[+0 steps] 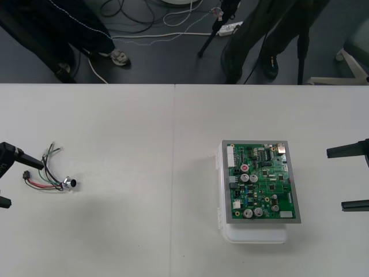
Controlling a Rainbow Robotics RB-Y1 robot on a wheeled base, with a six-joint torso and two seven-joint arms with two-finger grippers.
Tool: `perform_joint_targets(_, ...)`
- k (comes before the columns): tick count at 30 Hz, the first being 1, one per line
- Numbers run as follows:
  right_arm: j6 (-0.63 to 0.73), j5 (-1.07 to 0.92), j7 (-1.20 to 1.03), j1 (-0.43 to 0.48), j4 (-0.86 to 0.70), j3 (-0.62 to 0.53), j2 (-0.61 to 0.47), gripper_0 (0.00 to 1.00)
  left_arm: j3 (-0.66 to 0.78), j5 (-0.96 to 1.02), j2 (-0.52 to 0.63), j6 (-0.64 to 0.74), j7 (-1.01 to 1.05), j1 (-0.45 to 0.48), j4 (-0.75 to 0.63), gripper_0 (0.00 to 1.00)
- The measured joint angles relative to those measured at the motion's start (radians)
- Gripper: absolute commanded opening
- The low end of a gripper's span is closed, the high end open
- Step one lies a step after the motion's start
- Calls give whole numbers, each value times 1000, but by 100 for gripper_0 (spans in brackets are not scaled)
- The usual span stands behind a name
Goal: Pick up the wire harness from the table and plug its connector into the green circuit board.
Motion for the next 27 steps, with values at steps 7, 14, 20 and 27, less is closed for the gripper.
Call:
perform_joint_targets(7,0,-82,0,21,13,1,0,100,-104,-38,52,150,-46,-5,-35,100)
perform_joint_targets(14,0,-141,0,45,33,3,20,100,-241,-97,101,335,-205,-31,-66,100)
perform_joint_targets(20,0,-143,1,46,65,3,109,100,-348,-198,140,490,-414,-64,-135,100)
perform_joint_targets(27,0,-143,37,18,116,3,146,100,-514,-314,180,635,-427,-148,-178,100)
